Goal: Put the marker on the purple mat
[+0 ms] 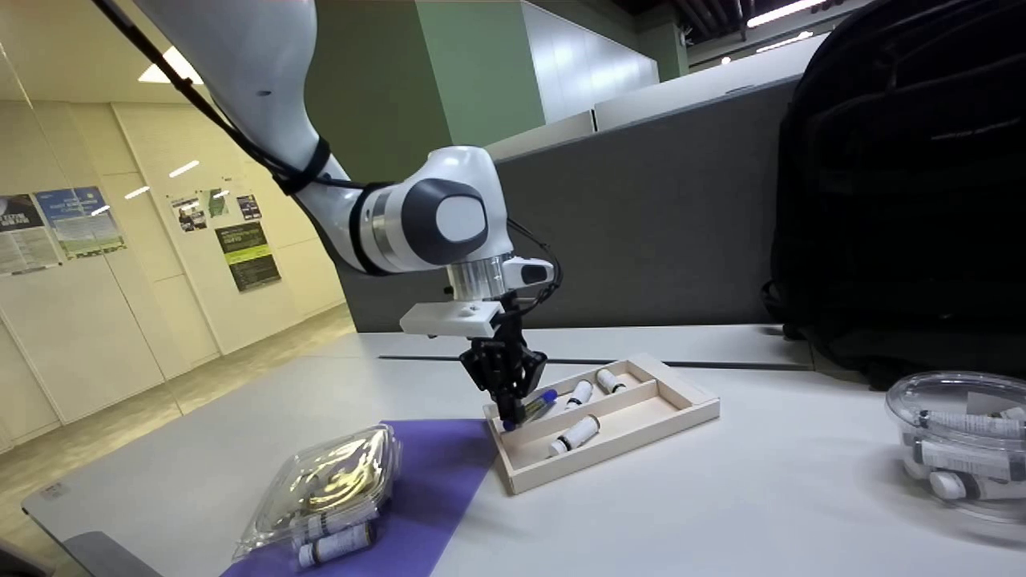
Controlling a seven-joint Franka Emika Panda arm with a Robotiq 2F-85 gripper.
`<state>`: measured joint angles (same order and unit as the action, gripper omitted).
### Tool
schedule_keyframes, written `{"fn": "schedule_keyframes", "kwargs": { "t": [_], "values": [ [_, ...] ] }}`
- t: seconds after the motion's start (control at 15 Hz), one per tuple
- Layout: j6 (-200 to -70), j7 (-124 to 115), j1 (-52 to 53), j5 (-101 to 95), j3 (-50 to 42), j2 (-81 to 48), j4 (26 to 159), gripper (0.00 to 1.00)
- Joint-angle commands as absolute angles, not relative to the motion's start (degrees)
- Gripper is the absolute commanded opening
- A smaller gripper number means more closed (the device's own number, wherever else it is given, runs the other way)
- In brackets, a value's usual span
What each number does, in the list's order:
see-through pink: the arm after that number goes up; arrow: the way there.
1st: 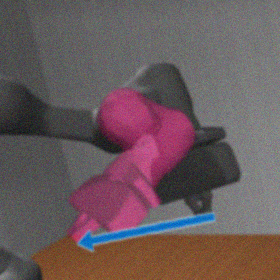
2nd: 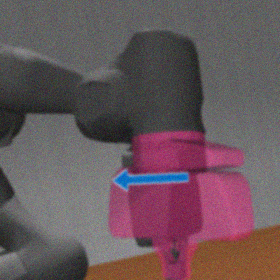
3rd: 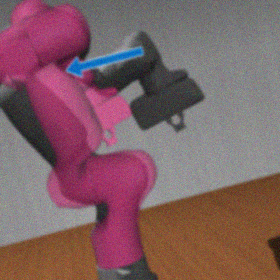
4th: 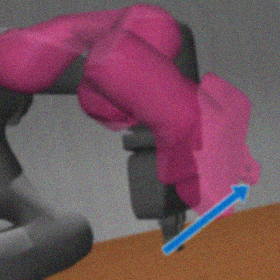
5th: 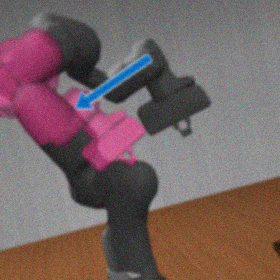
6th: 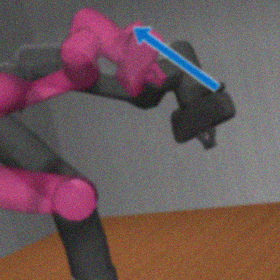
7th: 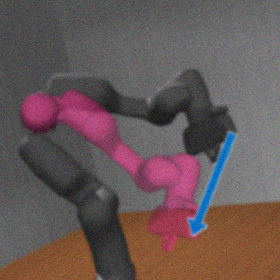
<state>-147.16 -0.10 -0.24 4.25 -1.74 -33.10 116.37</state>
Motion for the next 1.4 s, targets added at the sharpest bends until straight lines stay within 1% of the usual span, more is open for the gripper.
{"fn": "schedule_keyframes", "kwargs": {
  "t": [0.0,0.07,0.2,0.4,0.53,0.6,0.67,0.8,0.93,1.0,1.13,1.2,1.27,1.33],
  "values": [
    [-145.25,-2.49,0.14,3.22,-2.13,-34.3,114.02,0.34],
    [-145.1,-2.48,0.12,3.29,-2.09,-34.3,113.94,0.46],
    [-144.88,-2.58,0.15,3.26,-2.15,-34.47,113.69,0.58],
    [-144.54,-2.8,0.17,3.3,-2.25,-34.88,113.42,0.8],
    [-144.52,-2.79,0.2,3.17,-2.35,-35.15,113.26,0.4],
    [-144.5,-2.76,0.18,3.17,-2.35,-35.18,113.26,0.4],
    [-144.44,-2.67,0.13,3.21,-2.32,-35.23,113.17,0.34],
    [-144.42,-2.56,0.05,3.3,-2.26,-35.17,113.12,0.18],
    [-144.62,-2.55,0.02,3.35,-2.24,-35.08,113.04,0.04],
    [-144.79,-2.56,0.0,3.38,-2.24,-35.02,112.92,0.01],
    [-144.91,-2.67,0.09,3.25,-2.37,-35.05,112.5,0.0],
    [-144.93,-2.77,0.14,3.17,-2.46,-35.18,112.04,0.28],
    [-145.01,-2.88,0.18,3.08,-2.6,-35.37,111.48,0.26],
    [-145.07,-3.1,0.28,2.89,-2.84,-35.69,110.74,0.28]
  ]
}}
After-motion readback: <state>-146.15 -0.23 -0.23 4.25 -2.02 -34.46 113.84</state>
